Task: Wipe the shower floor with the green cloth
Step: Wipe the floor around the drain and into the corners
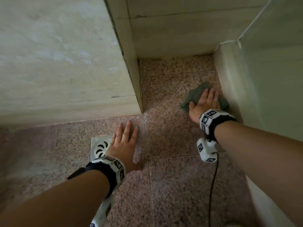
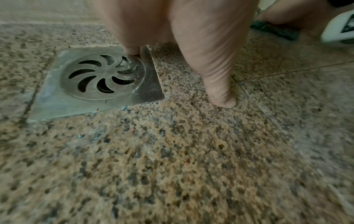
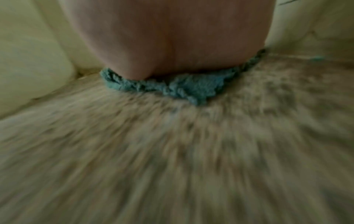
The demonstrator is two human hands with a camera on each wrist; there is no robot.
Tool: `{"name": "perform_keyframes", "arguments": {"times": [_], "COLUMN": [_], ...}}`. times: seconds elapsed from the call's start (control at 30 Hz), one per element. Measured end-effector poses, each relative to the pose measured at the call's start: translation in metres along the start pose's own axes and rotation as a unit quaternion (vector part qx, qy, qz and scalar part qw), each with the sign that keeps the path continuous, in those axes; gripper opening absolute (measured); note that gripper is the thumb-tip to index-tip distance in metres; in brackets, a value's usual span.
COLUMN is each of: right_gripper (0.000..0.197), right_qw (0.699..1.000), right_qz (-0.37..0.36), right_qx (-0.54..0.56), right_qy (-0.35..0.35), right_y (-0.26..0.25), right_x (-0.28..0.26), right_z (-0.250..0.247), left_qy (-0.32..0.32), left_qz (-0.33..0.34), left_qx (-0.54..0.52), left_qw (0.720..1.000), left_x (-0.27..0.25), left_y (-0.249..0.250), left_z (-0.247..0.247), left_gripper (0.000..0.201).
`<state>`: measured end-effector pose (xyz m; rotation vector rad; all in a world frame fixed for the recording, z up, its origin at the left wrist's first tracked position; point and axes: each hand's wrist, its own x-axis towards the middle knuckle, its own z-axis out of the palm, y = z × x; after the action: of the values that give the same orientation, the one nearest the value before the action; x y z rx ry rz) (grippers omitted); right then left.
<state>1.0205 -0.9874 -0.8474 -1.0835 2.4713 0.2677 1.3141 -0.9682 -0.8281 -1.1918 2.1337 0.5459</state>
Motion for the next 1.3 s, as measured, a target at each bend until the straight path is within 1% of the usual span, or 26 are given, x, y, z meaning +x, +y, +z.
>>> {"name": "perform_keyframes", "arguments": {"times": [0.1,0.23,0.27,0.33,0.4,0.47,0.53,0.67,0.73,0.8,0.87,0.93,1.0,1.1,1.17,1.2,1.23,1.3], "right_gripper": [0.081,0.082,0.083,0.084,0.085,0.085,0.084,0.081,0.081,0.081,0.083,0.081,0.082,0.080,0.083,0.084,0.084,0.081], "right_qw": [1.000,0.999,0.999,0.995,0.983,0.965,0.948,0.932,0.933,0.937,0.941,0.952,0.966,0.980,0.988,0.990,0.991,0.988], "right_qz": [0.020,-0.015,-0.034,-0.094,-0.175,-0.249,-0.308,-0.353,-0.355,-0.345,-0.332,-0.306,-0.257,-0.187,-0.141,-0.124,-0.118,-0.140], "right_qx": [0.009,-0.014,-0.016,-0.030,-0.055,-0.075,-0.082,-0.059,-0.051,-0.042,-0.062,-0.033,-0.016,0.039,0.049,0.046,0.036,0.025], "right_qy": [0.021,0.025,0.025,0.015,-0.003,-0.010,0.008,0.053,0.029,0.037,0.003,0.005,0.008,0.054,0.039,0.042,0.048,0.053], "right_y": [-0.011,-0.036,-0.045,-0.071,-0.101,-0.120,-0.122,-0.093,-0.080,-0.067,-0.063,-0.063,-0.069,-0.082,-0.092,-0.096,-0.100,-0.107], "right_x": [0.027,0.051,0.053,0.047,0.029,0.002,-0.019,-0.058,-0.088,-0.117,-0.138,-0.145,-0.142,-0.112,-0.075,-0.055,-0.035,0.003], "right_z": [-0.010,-0.022,-0.023,-0.021,-0.011,0.003,0.018,0.046,0.067,0.084,0.092,0.095,0.095,0.075,0.053,0.041,0.031,0.018], "left_qy": [-0.006,-0.013,-0.017,-0.025,-0.024,-0.021,-0.023,-0.019,-0.011,-0.008,-0.010,-0.010,-0.004,-0.001,-0.007,-0.009,-0.011,-0.013], "left_qz": [0.000,-0.002,-0.002,-0.002,-0.005,-0.006,-0.010,-0.008,-0.008,-0.011,-0.014,-0.015,-0.016,-0.011,-0.005,-0.001,0.002,0.002], "left_qx": [0.000,-0.005,-0.007,-0.008,-0.006,-0.004,0.000,0.006,0.006,0.005,0.004,0.005,0.005,0.008,0.007,0.003,0.000,-0.004], "left_qw": [1.000,1.000,1.000,1.000,1.000,1.000,1.000,1.000,1.000,1.000,1.000,1.000,1.000,1.000,1.000,1.000,1.000,1.000], "left_x": [0.000,0.002,0.002,0.002,0.001,0.001,0.001,0.001,0.000,0.000,0.000,0.000,0.000,-0.001,-0.001,-0.001,-0.001,0.000], "left_y": [0.001,0.000,0.000,0.000,0.000,0.001,0.002,0.003,0.004,0.005,0.006,0.007,0.007,0.006,0.004,0.003,0.002,0.001], "left_z": [0.000,-0.002,-0.002,-0.002,-0.003,-0.005,-0.005,-0.006,-0.006,-0.006,-0.006,-0.007,-0.007,-0.006,-0.005,-0.004,-0.004,-0.004], "left_gripper": [0.143,0.141,0.142,0.143,0.143,0.143,0.143,0.144,0.144,0.146,0.147,0.148,0.146,0.144,0.144,0.144,0.143,0.142]}}
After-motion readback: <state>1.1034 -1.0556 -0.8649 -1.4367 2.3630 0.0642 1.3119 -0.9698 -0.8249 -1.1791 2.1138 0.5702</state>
